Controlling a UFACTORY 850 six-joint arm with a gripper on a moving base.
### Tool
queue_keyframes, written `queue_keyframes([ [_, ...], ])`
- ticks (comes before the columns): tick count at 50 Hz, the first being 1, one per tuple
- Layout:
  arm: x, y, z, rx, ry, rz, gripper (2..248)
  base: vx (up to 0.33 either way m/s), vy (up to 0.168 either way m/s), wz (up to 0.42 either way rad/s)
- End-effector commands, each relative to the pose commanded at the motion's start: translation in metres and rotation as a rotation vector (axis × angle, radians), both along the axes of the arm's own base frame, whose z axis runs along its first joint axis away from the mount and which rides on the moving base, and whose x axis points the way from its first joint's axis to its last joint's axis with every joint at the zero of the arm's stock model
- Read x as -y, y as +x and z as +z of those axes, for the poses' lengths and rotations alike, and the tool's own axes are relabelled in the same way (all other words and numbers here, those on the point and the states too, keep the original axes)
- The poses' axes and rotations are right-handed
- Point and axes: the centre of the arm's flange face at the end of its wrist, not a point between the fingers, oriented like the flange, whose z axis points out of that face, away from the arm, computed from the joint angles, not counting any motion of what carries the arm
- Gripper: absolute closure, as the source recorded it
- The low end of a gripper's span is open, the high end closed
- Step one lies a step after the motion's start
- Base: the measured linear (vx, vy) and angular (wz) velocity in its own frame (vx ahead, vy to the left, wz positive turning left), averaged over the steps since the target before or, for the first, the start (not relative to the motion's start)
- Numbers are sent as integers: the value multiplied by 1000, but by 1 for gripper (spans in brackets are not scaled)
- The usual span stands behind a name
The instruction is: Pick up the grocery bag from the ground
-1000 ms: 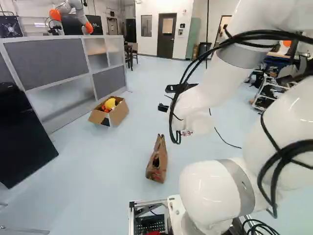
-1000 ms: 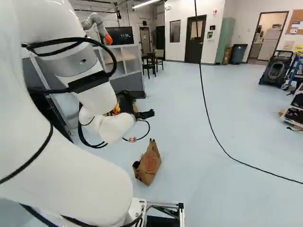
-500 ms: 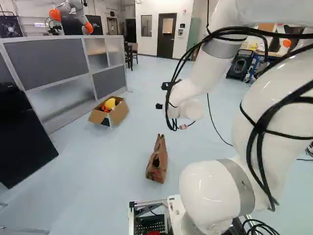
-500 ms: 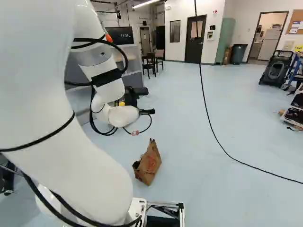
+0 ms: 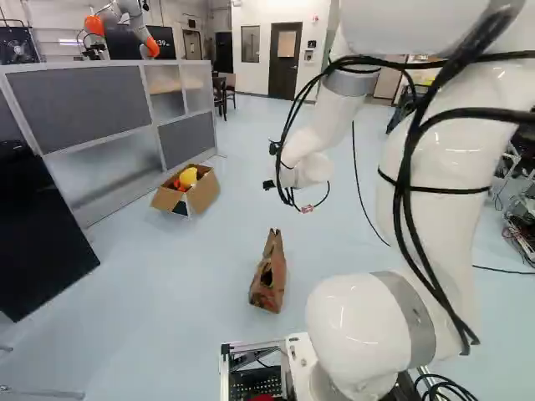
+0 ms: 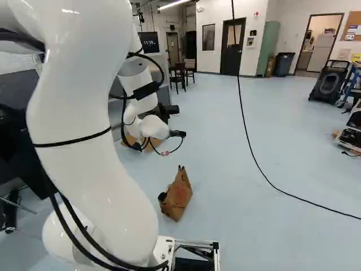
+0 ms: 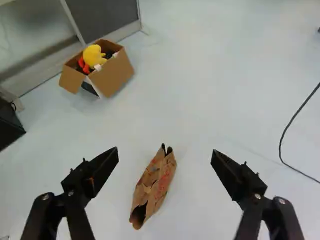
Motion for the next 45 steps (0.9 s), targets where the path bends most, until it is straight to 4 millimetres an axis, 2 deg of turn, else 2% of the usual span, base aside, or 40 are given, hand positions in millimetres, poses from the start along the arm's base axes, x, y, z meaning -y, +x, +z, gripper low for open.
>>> queue_keyframes([
  [21,1,62,-64,-227,-11,-3,3,0,0,0],
  [45,2,117,-137,-415,-21,-6,3,0,0,0],
])
